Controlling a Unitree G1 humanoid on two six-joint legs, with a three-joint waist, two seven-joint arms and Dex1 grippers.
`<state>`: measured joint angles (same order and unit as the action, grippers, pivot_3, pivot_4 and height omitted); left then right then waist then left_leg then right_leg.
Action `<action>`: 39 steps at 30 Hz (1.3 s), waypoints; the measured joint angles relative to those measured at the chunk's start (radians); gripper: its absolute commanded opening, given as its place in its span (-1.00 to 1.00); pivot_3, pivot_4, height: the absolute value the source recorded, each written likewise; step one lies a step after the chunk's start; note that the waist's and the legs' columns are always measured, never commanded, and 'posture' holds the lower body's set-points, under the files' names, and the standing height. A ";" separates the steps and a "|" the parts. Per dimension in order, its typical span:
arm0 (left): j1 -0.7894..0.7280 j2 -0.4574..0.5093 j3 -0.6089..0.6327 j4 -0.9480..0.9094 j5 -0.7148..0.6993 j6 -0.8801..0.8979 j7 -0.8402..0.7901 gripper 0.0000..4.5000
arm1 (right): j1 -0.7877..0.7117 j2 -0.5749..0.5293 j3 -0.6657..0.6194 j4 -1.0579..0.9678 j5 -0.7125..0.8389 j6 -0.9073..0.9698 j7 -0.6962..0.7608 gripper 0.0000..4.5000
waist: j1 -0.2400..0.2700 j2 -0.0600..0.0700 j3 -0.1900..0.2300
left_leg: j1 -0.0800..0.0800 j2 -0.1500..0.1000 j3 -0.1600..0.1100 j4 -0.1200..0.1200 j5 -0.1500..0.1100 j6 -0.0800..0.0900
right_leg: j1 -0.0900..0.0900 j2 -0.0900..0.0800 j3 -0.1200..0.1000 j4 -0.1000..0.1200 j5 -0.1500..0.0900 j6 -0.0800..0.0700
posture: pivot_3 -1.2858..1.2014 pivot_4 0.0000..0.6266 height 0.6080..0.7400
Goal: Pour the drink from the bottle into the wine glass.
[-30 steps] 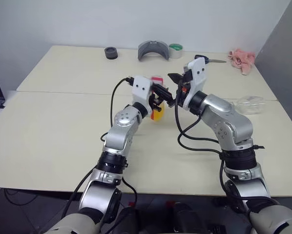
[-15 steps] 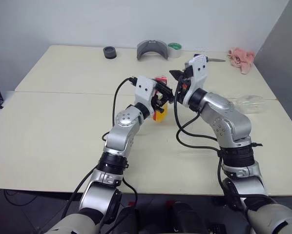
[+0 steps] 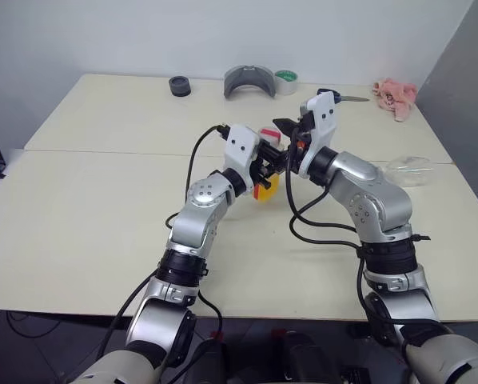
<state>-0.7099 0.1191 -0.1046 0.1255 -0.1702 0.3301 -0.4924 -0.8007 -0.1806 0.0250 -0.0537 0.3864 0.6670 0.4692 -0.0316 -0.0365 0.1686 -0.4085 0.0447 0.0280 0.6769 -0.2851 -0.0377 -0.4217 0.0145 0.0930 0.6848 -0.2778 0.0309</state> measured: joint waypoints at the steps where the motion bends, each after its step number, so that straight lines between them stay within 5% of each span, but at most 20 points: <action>1: 0.000 0.005 0.000 -0.014 -0.007 0.010 -0.006 -0.17 | 0.000 -0.004 0.000 0.000 0.002 0.004 0.007 1.00 | 0.000 0.000 0.000 | 0.000 0.000 0.000 0.000 0.000 0.000 | 0.000 0.000 0.000 0.000 0.000 0.000 | 0.03 -0.52 1.00; 26: 0.027 0.057 0.022 -0.202 -0.129 0.172 -0.048 -0.17 | 0.042 -0.203 -0.121 -0.214 0.287 0.263 0.057 1.00 | 0.001 0.000 0.000 | -0.001 0.000 -0.001 0.000 0.000 0.000 | 0.000 0.000 0.000 -0.001 0.000 0.000 | 0.03 -0.52 1.00; 39: 0.062 0.180 0.055 -0.347 -0.318 0.269 -0.211 -0.17 | 0.046 -0.290 -0.123 -0.255 0.395 0.292 0.161 1.00 | -0.001 0.000 0.000 | -0.001 0.000 -0.001 0.001 0.000 0.000 | 0.000 0.000 -0.001 -0.001 0.000 0.000 | 0.03 -0.52 1.00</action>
<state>-0.6480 0.2991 -0.0501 -0.2217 -0.4885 0.5990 -0.7035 -0.7549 -0.4710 -0.0984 -0.3091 0.7812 0.9588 0.6304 -0.0322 -0.0361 0.1688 -0.4094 0.0450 0.0265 0.6774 -0.2854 -0.0372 -0.4215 0.0147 0.0923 0.6838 -0.2779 0.0310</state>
